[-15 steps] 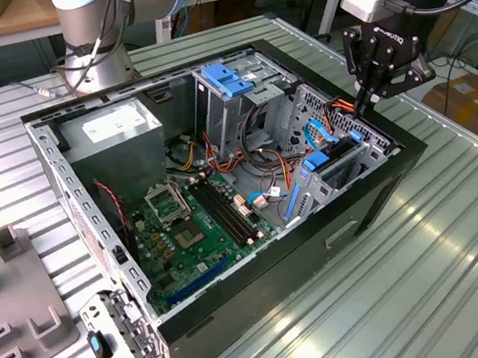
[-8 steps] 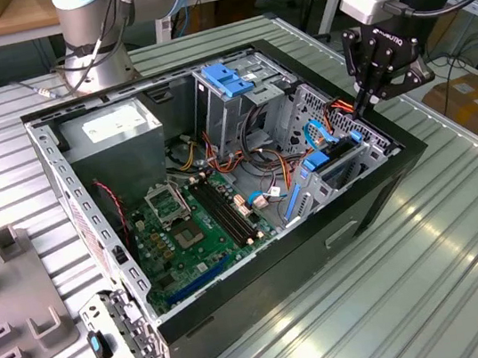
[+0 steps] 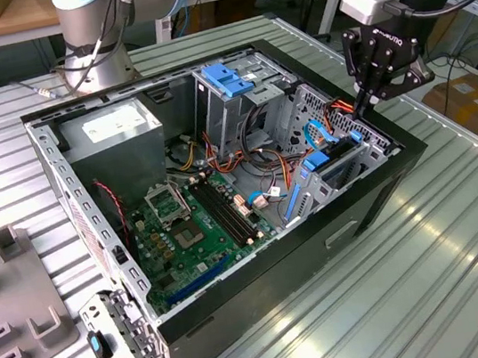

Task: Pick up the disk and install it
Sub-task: 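Insert the second disk wire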

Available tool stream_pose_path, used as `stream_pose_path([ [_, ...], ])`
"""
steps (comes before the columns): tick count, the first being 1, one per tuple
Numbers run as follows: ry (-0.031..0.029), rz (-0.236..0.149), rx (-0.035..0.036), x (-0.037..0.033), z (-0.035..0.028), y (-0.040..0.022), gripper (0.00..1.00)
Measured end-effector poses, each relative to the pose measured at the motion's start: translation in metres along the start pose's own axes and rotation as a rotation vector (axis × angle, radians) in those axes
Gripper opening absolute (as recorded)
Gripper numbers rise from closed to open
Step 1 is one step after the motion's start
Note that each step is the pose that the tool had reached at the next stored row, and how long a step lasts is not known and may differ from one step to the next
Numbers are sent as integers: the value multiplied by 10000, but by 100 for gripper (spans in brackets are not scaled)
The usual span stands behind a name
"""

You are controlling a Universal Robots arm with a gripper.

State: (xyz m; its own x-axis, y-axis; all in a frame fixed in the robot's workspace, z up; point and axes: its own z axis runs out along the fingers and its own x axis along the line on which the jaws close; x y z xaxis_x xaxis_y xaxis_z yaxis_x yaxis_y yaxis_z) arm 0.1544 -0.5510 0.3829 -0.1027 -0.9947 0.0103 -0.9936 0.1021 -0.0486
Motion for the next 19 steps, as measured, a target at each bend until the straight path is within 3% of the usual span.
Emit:
stream_pose_path([
  [6,-1,0,0,6,31,62,16],
  [9,0,0,0,9,82,96,16],
  [11,0,0,0,10,150,120,16],
  [19,-9,-51,0,16,247,189,16],
])
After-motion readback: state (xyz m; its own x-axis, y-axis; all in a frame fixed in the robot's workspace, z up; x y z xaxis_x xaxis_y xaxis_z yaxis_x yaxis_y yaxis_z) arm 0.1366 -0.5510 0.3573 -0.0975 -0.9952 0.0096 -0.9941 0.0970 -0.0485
